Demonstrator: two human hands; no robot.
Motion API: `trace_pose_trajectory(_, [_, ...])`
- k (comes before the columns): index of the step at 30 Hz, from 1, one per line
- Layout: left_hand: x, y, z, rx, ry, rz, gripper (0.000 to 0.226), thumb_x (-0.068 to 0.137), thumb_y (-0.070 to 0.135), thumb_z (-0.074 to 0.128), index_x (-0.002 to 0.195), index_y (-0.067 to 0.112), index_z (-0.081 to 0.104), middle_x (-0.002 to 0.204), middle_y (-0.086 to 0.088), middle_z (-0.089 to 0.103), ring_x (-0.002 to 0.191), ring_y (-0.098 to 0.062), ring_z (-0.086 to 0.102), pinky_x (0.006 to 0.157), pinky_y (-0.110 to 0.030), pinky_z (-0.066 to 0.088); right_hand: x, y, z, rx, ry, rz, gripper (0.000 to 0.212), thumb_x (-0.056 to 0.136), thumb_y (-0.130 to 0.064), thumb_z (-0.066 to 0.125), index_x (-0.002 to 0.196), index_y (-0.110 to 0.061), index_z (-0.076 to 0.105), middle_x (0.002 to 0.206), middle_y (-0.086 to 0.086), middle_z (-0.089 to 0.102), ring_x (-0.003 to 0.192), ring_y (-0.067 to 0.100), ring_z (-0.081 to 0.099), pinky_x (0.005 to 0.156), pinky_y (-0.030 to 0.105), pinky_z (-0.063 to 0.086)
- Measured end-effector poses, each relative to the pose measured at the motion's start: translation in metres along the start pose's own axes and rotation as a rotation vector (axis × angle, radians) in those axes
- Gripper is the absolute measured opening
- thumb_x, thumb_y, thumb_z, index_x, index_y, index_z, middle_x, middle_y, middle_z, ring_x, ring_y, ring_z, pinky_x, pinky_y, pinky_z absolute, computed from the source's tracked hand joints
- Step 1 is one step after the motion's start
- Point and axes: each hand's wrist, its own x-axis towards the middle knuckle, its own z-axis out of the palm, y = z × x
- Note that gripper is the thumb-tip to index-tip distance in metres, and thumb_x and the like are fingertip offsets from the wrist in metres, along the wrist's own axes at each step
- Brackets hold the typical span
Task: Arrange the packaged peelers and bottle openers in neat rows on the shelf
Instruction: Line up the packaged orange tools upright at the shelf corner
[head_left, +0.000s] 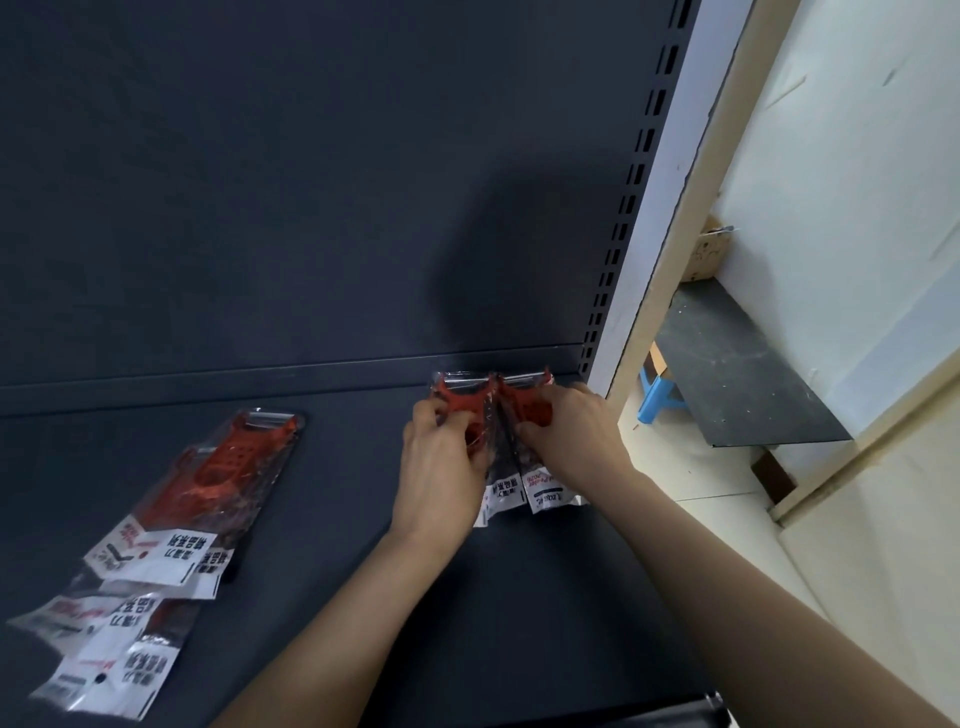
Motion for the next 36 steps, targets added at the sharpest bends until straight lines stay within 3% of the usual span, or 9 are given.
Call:
trace_pose_trajectory(4, [-0.002, -0.002, 0.003, 0.089, 0.006, -0.021, 0.028, 0.088, 0.018, 0.061, 0.117, 0.019, 0.062, 0.122, -0.006, 0.043, 0.107, -0.026, 0.041, 0.092, -0.026, 0.034, -0.003, -0.003, 0.002, 0.015, -0.037, 0.005, 0.03, 0.09, -0.036, 0.056, 0.116, -0.022, 0.06, 0.108, 0.008, 0.054, 0.1, 0.027, 0.052, 0.09, 0.038, 0.046])
trace_pose_trajectory(9, [0.0, -0.005, 0.008, 0.042, 0.013, 0.016, 0.034, 0.085, -0.007, 0.05, 0.11, 0.012, 0.064, 0.118, -0.006, 0.044, 0.107, -0.021, 0.043, 0.082, -0.013, 0.029, -0.004, -0.007, 0.006, 0.028, -0.076, 0.028, 0.029, 0.089, -0.031, 0.057, 0.117, -0.022, 0.058, 0.111, 0.009, 0.05, 0.099, 0.026, 0.052, 0.087, 0.035, 0.045])
trace_pose_trajectory(14, [0.003, -0.008, 0.007, -0.05, -0.045, 0.053, 0.033, 0.088, 0.011, 0.06, 0.121, 0.015, 0.06, 0.129, -0.005, 0.043, 0.117, -0.021, 0.044, 0.098, -0.021, 0.036, -0.006, -0.01, 0.008, 0.07, -0.009, 0.026, 0.027, 0.089, -0.025, 0.057, 0.117, -0.023, 0.058, 0.107, 0.007, 0.055, 0.096, 0.027, 0.056, 0.083, 0.035, 0.048])
trace_pose_trajectory(18, [0.004, -0.01, 0.002, -0.116, -0.067, 0.055, 0.03, 0.089, 0.028, 0.06, 0.118, 0.018, 0.06, 0.13, -0.001, 0.044, 0.119, -0.018, 0.044, 0.093, -0.018, 0.033, -0.009, -0.011, 0.006, 0.075, -0.012, 0.047, 0.03, 0.089, -0.033, 0.059, 0.117, -0.024, 0.058, 0.104, 0.004, 0.058, 0.097, 0.025, 0.055, 0.084, 0.038, 0.05])
trace_pose_trajectory(22, [0.002, -0.014, -0.009, -0.104, -0.027, 0.067, 0.026, 0.092, 0.026, 0.055, 0.115, 0.015, 0.06, 0.127, 0.0, 0.046, 0.115, -0.017, 0.047, 0.094, -0.019, 0.034, -0.01, -0.013, 0.0, 0.013, 0.045, 0.092, 0.032, 0.091, -0.038, 0.053, 0.116, -0.019, 0.057, 0.108, 0.007, 0.058, 0.101, 0.028, 0.054, 0.089, 0.043, 0.047])
trace_pose_trajectory(26, [-0.002, -0.02, -0.029, -0.033, 0.04, 0.087, 0.022, 0.092, 0.018, 0.054, 0.111, 0.011, 0.062, 0.12, -0.002, 0.051, 0.108, -0.019, 0.05, 0.089, -0.018, 0.034, -0.013, -0.026, -0.005, -0.057, 0.169, 0.036, 0.032, 0.093, -0.032, 0.05, 0.119, -0.016, 0.058, 0.117, 0.006, 0.058, 0.11, 0.028, 0.048, 0.094, 0.041, 0.035])
trace_pose_trajectory(31, [-0.006, -0.044, -0.07, 0.143, 0.134, 0.041, 0.025, 0.086, 0.008, 0.057, 0.11, 0.005, 0.064, 0.114, -0.013, 0.057, 0.104, -0.032, 0.051, 0.094, -0.041, 0.041, -0.019, -0.068, 0.004, 0.063, 0.159, -0.131, 0.03, 0.089, -0.022, 0.056, 0.117, -0.012, 0.061, 0.112, 0.009, 0.062, 0.105, 0.028, 0.054, 0.086, 0.032, 0.04])
trace_pose_trajectory(36, [-0.021, -0.086, -0.115, 0.377, 0.191, -0.153, 0.026, 0.087, 0.014, 0.057, 0.112, 0.007, 0.063, 0.113, -0.017, 0.056, 0.101, -0.038, 0.046, 0.086, -0.045, 0.036, -0.024, -0.123, 0.039, 0.153, -0.049, -0.252, 0.035, 0.088, -0.027, 0.061, 0.118, -0.01, 0.06, 0.112, 0.012, 0.064, 0.105, 0.028, 0.058, 0.088, 0.033, 0.045])
